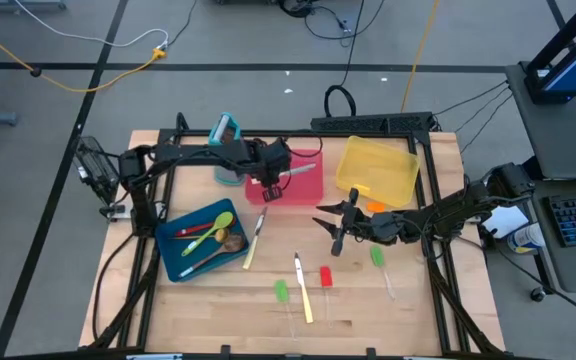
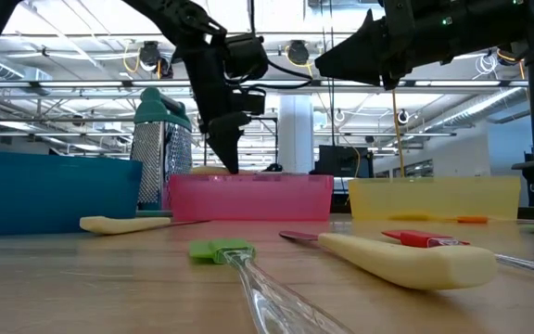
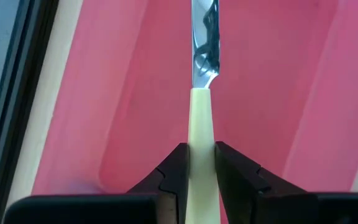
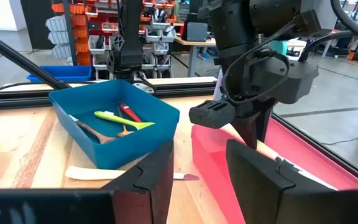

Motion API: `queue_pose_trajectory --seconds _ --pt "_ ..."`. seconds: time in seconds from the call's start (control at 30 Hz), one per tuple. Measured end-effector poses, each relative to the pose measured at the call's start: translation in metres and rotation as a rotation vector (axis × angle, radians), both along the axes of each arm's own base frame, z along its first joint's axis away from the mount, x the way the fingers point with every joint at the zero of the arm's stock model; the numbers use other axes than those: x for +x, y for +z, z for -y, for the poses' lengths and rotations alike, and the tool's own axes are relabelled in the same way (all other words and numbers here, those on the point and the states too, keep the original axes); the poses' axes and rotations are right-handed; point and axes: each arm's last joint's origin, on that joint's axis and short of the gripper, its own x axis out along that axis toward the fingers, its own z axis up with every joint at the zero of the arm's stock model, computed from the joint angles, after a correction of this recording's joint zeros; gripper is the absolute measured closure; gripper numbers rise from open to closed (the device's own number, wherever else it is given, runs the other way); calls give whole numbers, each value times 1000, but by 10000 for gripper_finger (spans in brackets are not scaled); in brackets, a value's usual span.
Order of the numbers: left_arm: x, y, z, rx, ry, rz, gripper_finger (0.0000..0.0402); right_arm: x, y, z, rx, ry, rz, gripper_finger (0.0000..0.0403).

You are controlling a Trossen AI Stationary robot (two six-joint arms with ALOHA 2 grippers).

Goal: Pick & Place Kitchen Items
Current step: Put the bottom left yellow knife into the pink bin

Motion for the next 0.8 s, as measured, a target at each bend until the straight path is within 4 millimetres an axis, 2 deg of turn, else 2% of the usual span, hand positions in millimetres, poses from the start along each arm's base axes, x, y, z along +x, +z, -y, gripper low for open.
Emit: queue_pose_trajectory --seconds 0.57,0.8 --pt "0 -1 1 -35 10 8 328 0 0 0 1 0 0 264" --pt "-7 -19 4 -46 19 -13 328 0 0 0 1 0 1 264"
